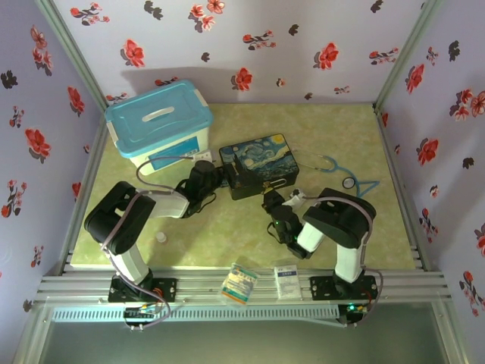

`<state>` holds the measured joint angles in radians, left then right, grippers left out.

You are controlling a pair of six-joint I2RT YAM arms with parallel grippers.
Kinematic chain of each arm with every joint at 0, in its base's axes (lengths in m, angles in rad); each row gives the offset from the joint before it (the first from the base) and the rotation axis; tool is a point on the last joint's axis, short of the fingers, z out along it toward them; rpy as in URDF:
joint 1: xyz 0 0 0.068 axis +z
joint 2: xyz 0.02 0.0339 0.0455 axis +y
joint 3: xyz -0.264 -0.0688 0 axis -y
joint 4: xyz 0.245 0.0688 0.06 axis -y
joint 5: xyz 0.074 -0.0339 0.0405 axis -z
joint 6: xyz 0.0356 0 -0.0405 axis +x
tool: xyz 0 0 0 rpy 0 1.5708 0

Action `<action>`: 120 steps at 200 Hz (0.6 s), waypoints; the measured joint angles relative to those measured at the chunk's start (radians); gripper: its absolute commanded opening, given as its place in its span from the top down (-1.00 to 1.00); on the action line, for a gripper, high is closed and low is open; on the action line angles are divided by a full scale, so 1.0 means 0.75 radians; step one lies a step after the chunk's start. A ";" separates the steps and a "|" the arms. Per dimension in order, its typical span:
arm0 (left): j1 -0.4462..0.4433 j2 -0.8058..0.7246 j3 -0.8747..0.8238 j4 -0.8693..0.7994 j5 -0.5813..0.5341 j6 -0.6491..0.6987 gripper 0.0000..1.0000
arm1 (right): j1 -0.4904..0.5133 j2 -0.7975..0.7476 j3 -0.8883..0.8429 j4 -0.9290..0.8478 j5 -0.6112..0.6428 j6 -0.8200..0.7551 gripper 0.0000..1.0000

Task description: Unlock a padlock with a key

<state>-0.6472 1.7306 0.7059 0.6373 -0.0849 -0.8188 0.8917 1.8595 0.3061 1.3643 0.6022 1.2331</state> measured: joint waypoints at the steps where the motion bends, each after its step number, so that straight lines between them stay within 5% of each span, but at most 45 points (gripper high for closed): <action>1: 0.000 0.000 0.000 0.001 0.000 0.000 0.12 | -0.002 -0.002 0.000 0.000 -0.001 -0.002 1.00; 45: 0.015 -0.013 0.010 -0.028 0.015 0.007 0.09 | -0.072 -0.064 -0.081 0.000 -0.132 -0.014 1.00; 78: 0.043 -0.020 0.079 -0.158 0.053 0.051 0.03 | -0.246 -0.116 -0.157 -0.043 -0.501 -0.018 1.00; 120: 0.116 0.021 0.252 -0.383 0.085 0.144 -0.02 | -0.372 -0.267 -0.128 -0.380 -1.027 -0.085 1.00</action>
<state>-0.5598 1.7462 0.8948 0.3500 -0.0212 -0.7105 0.6128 1.6592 0.2104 1.0790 -0.1680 1.1694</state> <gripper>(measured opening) 0.507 0.110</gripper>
